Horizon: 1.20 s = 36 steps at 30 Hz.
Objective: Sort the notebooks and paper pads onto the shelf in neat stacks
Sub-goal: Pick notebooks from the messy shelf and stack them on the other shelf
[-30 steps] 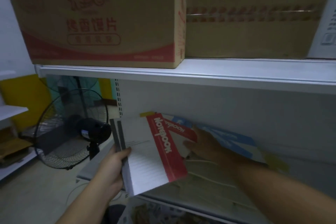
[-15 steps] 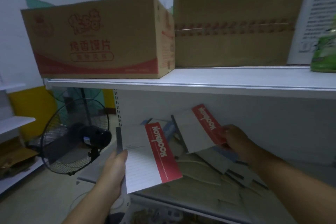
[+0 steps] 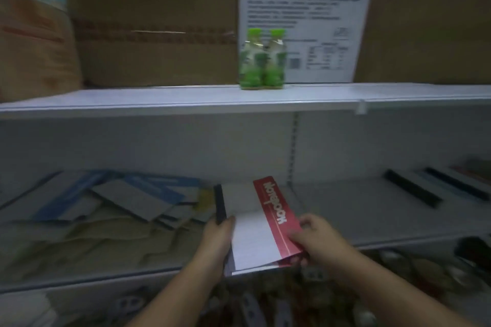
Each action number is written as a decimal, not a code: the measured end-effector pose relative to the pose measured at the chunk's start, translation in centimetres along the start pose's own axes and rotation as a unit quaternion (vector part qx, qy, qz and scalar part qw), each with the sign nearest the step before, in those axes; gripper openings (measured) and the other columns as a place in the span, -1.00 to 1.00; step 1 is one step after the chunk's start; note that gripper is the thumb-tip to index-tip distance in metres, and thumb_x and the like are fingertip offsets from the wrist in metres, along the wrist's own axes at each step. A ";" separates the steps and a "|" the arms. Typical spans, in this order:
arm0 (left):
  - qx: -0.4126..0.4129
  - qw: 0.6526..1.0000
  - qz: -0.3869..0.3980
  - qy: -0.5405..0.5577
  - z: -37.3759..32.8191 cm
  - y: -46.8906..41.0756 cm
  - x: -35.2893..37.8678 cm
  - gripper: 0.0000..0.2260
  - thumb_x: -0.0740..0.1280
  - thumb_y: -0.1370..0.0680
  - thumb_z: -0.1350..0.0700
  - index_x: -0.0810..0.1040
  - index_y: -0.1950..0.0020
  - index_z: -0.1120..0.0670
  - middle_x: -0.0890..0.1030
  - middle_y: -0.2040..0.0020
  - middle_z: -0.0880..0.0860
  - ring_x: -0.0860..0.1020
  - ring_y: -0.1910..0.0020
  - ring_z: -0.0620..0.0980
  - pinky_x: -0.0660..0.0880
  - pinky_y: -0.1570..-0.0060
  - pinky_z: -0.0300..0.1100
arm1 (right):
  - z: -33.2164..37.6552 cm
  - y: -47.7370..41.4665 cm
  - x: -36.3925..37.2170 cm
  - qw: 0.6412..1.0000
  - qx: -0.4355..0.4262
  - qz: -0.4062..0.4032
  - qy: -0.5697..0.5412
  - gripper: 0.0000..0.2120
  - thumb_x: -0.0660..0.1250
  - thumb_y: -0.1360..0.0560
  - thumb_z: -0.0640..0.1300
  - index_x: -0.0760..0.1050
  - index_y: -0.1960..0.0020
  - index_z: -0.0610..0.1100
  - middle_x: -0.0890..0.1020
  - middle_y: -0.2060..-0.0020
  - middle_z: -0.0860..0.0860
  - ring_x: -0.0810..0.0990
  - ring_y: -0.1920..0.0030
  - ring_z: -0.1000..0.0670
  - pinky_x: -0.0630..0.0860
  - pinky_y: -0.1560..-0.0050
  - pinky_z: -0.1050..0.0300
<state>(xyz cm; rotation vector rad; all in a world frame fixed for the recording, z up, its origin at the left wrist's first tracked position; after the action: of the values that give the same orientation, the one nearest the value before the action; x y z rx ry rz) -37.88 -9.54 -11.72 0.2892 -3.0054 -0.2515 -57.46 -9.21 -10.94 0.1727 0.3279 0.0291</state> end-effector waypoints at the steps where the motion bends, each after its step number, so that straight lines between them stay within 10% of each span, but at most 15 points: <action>1: -0.013 1.000 0.023 -0.002 0.8 0.6 2.6 -0.85 0.23 -0.60 0.16 0.44 -0.15 0.15 0.62 0.13 0.12 0.61 0.21 0.05 0.51 0.39 -0.24 | -1.4 0.6 -2.6 0.999 0.007 -0.027 0.016 -0.82 0.33 -0.53 -0.13 0.44 0.00 -0.24 0.67 0.29 -0.11 0.62 0.40 -0.04 0.52 0.38 0.14; 6: -0.071 0.991 0.114 0.012 4.6 3.0 14.5 -0.80 0.19 -0.63 0.14 0.41 -0.24 0.15 0.66 0.07 0.16 0.66 0.16 0.15 0.61 0.22 -0.05 | -6.7 3.5 -13.8 0.995 0.024 -0.092 -0.017 -0.79 0.28 -0.56 -0.13 0.41 -0.18 -0.13 0.62 0.02 -0.01 0.65 0.14 0.05 0.54 0.24 0.25; 22: -0.197 0.933 0.297 0.042 7.3 1.5 41.5 -0.58 0.18 -0.59 -0.11 0.53 -0.10 0.25 0.68 0.20 0.26 0.67 0.27 0.24 0.60 0.26 -0.01 | -14.7 0.3 -34.0 0.962 0.061 -0.214 -0.161 -0.70 0.13 -0.58 -0.34 0.46 -0.21 -0.07 0.69 0.16 -0.07 0.68 0.29 -0.03 0.57 0.36 0.19; 30: -0.137 0.955 0.261 0.004 6.9 -4.7 52.9 -0.71 0.19 -0.62 0.02 0.59 0.03 0.19 0.62 0.19 0.18 0.58 0.25 0.12 0.50 0.32 -0.21 | -15.6 -6.7 -45.3 0.946 0.075 -0.294 -0.112 -0.87 0.18 -0.59 -0.18 0.50 -0.05 -0.09 0.66 0.16 -0.11 0.65 0.23 -0.09 0.51 0.32 0.19; 36: -0.064 0.973 0.195 -0.105 9.6 -10.8 58.4 -0.77 0.14 -0.61 0.12 0.54 -0.13 0.14 0.59 -0.02 0.17 0.57 0.04 0.15 0.52 -0.11 0.03 | -18.2 -11.7 -51.0 0.950 0.105 -0.291 -0.038 -0.81 0.23 -0.51 -0.33 0.53 -0.02 -0.12 0.65 0.25 -0.06 0.65 0.32 -0.05 0.51 0.40 0.22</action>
<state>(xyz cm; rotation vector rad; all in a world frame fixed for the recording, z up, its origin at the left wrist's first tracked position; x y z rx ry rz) -94.13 -30.09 -17.50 -0.3601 -3.1419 -0.4585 -111.60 -20.67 -13.68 0.2825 0.2944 -0.5994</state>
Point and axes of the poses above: each hand's wrist, its own y-axis away from the middle knuckle, its own x-axis out of the palm, z = x × y, the point moved 8 cm from there along -y, towards the middle knuckle
